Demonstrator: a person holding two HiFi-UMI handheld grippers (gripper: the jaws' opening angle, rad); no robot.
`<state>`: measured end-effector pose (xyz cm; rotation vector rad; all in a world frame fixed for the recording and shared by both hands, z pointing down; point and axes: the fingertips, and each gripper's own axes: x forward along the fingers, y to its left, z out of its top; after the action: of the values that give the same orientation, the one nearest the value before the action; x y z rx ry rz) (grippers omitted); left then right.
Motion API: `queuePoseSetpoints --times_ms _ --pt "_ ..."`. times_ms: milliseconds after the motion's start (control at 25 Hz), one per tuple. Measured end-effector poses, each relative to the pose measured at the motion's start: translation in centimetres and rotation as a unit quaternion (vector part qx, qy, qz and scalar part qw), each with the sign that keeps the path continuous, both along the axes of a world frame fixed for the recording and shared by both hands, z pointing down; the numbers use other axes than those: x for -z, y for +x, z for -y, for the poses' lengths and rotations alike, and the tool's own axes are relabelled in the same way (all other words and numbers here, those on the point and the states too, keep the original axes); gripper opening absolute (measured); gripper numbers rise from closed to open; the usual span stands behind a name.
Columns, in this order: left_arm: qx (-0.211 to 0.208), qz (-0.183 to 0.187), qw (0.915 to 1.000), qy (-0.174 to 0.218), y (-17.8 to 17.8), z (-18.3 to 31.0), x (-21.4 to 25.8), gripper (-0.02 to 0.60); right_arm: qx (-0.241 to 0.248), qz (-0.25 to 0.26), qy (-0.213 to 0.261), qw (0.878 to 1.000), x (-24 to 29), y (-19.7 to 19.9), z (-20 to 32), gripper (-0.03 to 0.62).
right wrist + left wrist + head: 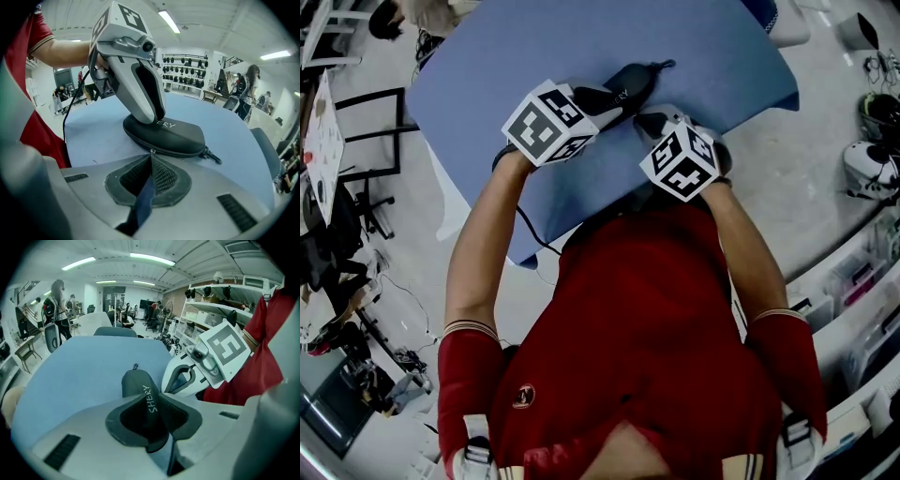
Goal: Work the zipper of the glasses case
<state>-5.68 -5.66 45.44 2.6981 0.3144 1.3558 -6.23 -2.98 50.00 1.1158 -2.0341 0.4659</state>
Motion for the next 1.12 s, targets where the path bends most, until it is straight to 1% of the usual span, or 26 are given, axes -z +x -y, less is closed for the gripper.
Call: queuePoseSetpoints --times_ms 120,200,320,440,920,1120 --pt "-0.004 -0.001 0.9998 -0.021 -0.1 0.3 0.0 0.069 -0.013 0.004 0.0 1.0 0.0 -0.4 0.1 0.0" --pt "-0.016 0.001 0.9995 -0.026 -0.1 0.4 -0.2 0.051 -0.023 0.005 0.001 1.0 -0.2 -0.7 -0.1 0.0" --pt "-0.039 0.006 0.9989 -0.026 0.0 0.3 -0.2 0.043 -0.037 0.005 0.002 0.999 -0.3 -0.9 -0.3 0.0" --pt "-0.052 0.006 0.9983 -0.026 -0.1 0.2 -0.1 0.041 -0.051 0.005 0.002 0.999 -0.1 -1.1 -0.3 0.002" --pt "-0.081 0.006 0.9963 -0.028 0.0 0.2 -0.3 0.035 -0.091 0.021 -0.002 0.996 -0.2 -3.0 -0.4 0.002" --pt "-0.089 0.0 0.9954 -0.035 -0.1 0.3 -0.3 0.032 -0.12 0.035 -0.002 0.992 -0.3 -3.6 -0.4 0.002"
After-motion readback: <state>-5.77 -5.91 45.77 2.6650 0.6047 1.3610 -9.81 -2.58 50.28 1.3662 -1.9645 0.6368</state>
